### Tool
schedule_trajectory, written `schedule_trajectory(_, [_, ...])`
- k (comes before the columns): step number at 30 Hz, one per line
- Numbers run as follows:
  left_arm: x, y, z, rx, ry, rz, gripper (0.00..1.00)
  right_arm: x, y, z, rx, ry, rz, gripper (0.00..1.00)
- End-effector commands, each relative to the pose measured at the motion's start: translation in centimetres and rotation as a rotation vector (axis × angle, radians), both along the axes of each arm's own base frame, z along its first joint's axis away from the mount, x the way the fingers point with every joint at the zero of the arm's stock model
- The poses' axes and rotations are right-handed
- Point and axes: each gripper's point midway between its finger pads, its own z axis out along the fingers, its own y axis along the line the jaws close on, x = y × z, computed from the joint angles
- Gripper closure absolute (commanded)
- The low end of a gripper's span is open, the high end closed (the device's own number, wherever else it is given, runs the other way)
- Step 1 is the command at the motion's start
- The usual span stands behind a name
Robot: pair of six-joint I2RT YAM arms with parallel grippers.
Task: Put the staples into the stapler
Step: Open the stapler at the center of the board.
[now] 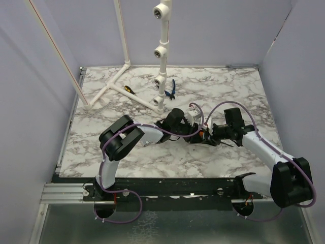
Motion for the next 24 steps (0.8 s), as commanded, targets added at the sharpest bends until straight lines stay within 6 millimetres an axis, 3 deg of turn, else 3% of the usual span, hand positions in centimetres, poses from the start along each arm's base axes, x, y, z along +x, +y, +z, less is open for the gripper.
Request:
schedule_trajectory(1, [1.2,5.6,-7.5,0.269,0.075,0.163,1.00,0.8,-0.2,2.4,0.047,0.002,-0.053,0.83])
schedule_trajectory(8, [1.3,7.6,-8.6,0.315,0.087,0.207,1.00,1.0,-2.4,2.6,0.027,0.005,-0.120,0.87])
schedule_trajectory(24, [1.0,9.9,-10.9,0.380,0.133,0.272,1.00,0.2,-7.8,-1.2,-0.086,-0.020,-0.260,0.99])
